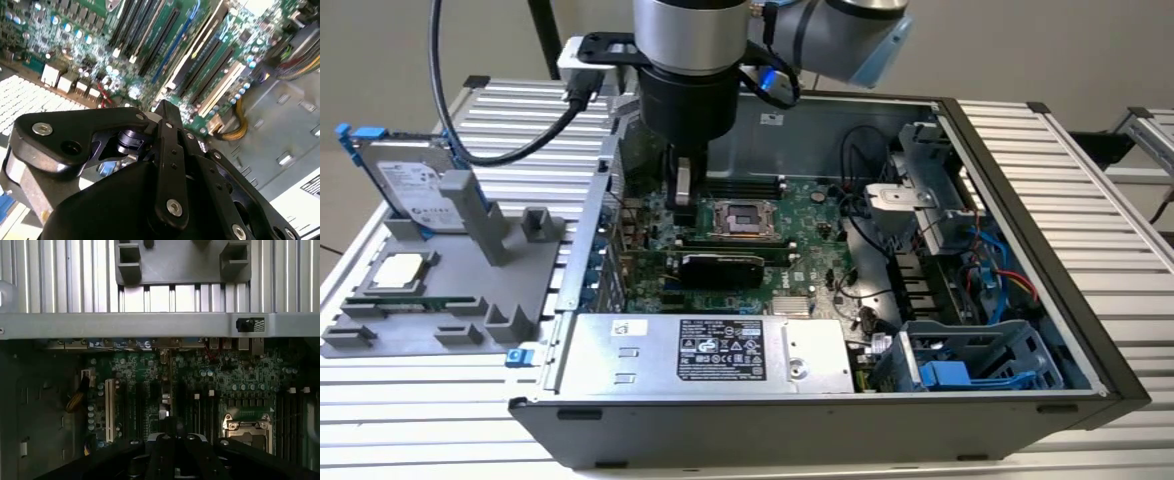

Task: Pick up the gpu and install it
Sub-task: 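Press down on the gpu until it lock into place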

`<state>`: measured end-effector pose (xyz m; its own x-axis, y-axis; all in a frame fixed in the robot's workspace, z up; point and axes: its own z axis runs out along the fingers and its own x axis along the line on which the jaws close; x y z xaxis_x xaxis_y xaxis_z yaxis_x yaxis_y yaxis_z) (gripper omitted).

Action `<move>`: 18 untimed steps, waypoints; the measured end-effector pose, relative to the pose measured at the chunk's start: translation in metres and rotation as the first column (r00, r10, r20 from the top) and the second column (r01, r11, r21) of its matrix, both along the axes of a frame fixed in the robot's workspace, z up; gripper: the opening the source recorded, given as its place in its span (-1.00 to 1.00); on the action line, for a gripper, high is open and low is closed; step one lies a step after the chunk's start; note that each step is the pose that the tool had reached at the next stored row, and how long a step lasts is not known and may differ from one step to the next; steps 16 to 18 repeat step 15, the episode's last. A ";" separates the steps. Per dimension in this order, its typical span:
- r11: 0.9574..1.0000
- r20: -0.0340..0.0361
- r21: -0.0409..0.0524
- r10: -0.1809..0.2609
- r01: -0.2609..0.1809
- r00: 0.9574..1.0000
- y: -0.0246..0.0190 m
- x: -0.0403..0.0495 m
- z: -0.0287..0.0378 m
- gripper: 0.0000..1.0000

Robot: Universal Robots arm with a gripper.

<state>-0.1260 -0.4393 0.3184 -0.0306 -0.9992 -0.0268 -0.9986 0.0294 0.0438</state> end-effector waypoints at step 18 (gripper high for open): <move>1.000 0.000 0.000 0.000 0.000 1.000 0.0000 0.0220 0.0001 -1.00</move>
